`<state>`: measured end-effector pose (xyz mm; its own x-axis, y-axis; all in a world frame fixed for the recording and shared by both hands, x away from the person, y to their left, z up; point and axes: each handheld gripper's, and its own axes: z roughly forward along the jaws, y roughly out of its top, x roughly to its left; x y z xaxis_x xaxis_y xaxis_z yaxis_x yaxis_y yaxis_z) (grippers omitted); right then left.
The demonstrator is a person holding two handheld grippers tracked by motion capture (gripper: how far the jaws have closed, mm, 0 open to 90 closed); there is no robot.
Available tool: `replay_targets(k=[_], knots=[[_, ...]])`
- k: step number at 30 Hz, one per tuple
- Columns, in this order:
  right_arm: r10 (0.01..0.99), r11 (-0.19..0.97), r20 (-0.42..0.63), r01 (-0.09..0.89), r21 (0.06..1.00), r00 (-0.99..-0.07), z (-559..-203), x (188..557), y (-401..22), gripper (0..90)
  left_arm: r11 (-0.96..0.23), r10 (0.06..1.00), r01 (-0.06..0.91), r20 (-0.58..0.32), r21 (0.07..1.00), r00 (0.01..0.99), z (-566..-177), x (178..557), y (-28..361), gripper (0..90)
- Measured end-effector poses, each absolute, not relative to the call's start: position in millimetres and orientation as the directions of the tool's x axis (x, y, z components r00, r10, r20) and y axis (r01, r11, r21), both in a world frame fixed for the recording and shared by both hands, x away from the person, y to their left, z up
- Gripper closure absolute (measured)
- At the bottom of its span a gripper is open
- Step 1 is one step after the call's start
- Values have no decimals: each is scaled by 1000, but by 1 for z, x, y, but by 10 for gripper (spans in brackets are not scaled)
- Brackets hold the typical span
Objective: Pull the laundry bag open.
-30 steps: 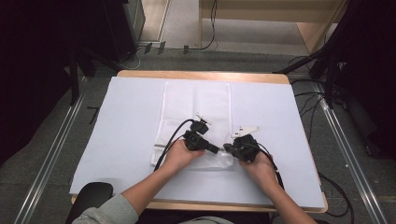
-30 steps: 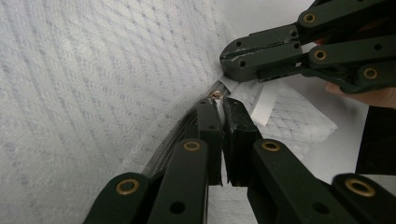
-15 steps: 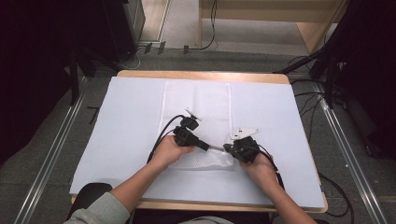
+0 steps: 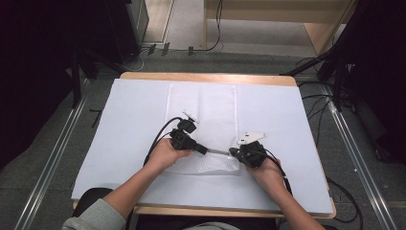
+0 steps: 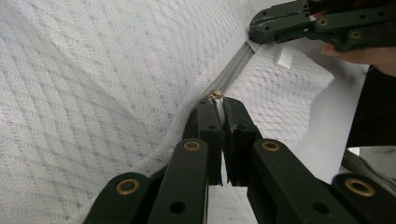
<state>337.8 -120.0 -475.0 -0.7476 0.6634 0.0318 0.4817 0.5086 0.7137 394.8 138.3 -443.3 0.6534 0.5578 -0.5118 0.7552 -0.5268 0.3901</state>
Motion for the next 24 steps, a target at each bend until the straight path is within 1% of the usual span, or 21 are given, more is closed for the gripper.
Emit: replay_targets(k=[10, 20, 24], knots=[[661, 497, 41, 478, 725, -749, -477, 338, -122, 900, -512, 563, 762, -515, 396, 646, -440, 395, 150, 883], [658, 492, 53, 482, 725, -751, -477, 338, -123, 900, -497, 552, 769, -537, 402, 637, -437, 394, 161, 883], [656, 492, 52, 479, 727, -753, -477, 339, -123, 900, -510, 556, 765, -527, 394, 643, -438, 392, 161, 883]])
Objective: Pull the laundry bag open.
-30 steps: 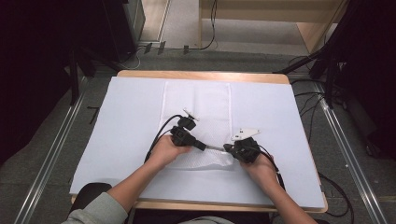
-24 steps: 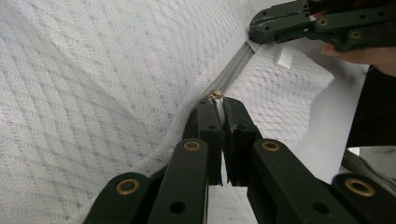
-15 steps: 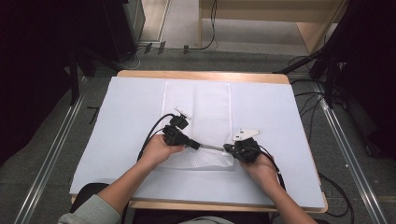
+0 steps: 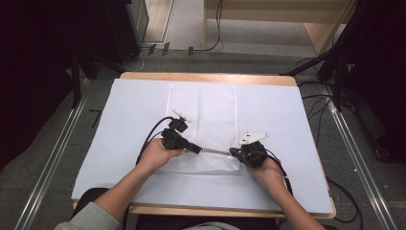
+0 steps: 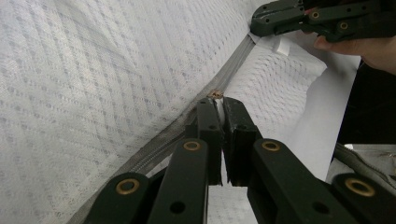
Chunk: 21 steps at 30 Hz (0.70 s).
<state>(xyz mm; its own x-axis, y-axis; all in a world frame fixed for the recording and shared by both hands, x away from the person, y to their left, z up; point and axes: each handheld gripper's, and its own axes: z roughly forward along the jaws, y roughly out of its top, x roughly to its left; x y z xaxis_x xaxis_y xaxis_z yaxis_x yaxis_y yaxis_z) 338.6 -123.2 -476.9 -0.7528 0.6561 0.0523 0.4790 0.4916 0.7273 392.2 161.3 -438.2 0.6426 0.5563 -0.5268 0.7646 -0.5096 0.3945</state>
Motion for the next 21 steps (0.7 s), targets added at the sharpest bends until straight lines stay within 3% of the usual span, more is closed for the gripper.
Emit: replay_targets(k=[21], knots=[[656, 491, 54, 480, 727, -753, -477, 339, -124, 900, -475, 563, 790, -556, 388, 611, -437, 394, 185, 882]])
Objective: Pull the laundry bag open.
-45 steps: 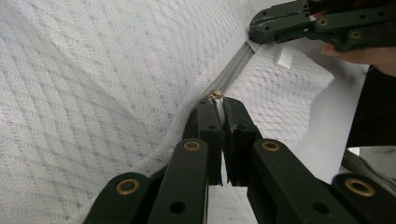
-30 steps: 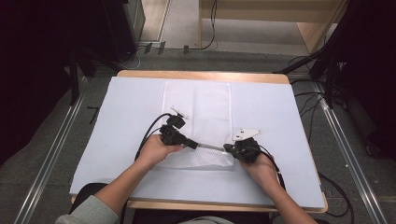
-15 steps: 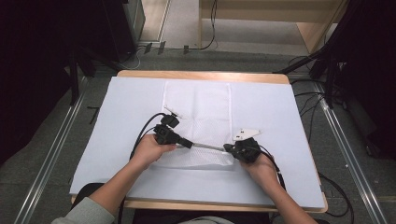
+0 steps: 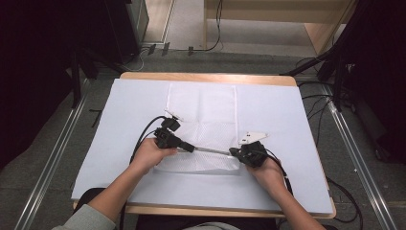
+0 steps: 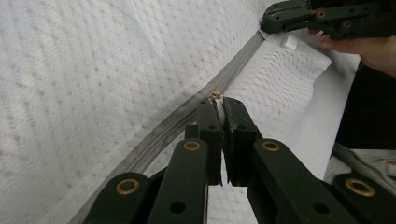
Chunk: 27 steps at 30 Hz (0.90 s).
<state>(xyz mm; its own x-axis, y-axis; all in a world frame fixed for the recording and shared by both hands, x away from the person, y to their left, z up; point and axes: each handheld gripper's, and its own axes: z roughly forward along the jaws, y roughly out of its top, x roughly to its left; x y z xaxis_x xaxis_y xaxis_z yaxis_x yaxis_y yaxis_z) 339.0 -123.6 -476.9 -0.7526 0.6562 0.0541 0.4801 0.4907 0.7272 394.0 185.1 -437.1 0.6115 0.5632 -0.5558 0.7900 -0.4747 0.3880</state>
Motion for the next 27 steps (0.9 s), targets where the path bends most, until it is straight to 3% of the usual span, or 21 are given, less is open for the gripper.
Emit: replay_targets(k=[15, 27], knots=[[657, 490, 56, 482, 726, -752, -477, 339, -124, 900, -482, 571, 791, -549, 378, 610, -437, 393, 190, 883], [658, 488, 57, 483, 727, -751, -477, 339, -124, 900, -437, 585, 815, -569, 379, 578, -434, 395, 216, 882]])
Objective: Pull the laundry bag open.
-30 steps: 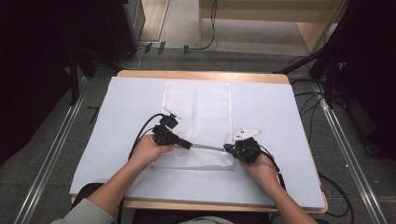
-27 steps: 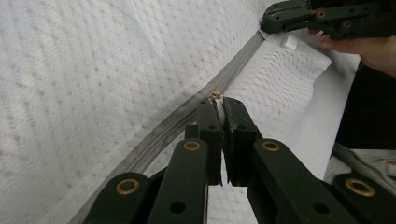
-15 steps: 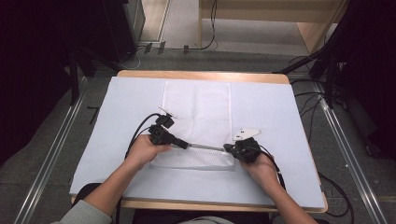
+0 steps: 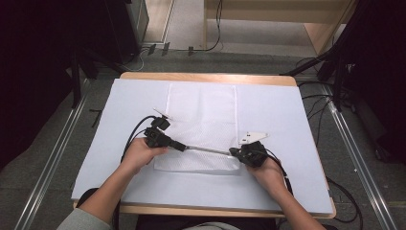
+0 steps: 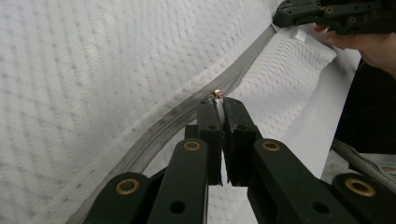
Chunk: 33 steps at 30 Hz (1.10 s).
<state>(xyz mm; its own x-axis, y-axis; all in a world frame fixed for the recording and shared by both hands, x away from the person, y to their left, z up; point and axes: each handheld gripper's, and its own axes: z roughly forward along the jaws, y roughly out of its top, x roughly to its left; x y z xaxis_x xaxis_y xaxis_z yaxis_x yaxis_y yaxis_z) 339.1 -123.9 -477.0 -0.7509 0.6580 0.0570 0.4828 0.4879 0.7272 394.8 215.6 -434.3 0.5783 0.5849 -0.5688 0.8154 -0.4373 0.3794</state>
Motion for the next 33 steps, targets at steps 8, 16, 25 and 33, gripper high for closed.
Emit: replay_targets(k=[8, 16, 25, 33], knots=[[658, 489, 55, 481, 727, -751, -477, 339, -124, 900, -442, 581, 818, -577, 370, 574, -433, 395, 222, 882], [655, 492, 53, 479, 727, -754, -477, 339, -124, 900, -411, 594, 830, -579, 377, 558, -431, 396, 233, 882], [657, 491, 54, 480, 727, -752, -477, 339, -123, 900, -393, 604, 839, -583, 376, 544, -429, 394, 247, 882], [654, 493, 49, 475, 729, -755, -477, 339, -123, 900, -390, 606, 845, -589, 367, 535, -428, 394, 255, 881]])
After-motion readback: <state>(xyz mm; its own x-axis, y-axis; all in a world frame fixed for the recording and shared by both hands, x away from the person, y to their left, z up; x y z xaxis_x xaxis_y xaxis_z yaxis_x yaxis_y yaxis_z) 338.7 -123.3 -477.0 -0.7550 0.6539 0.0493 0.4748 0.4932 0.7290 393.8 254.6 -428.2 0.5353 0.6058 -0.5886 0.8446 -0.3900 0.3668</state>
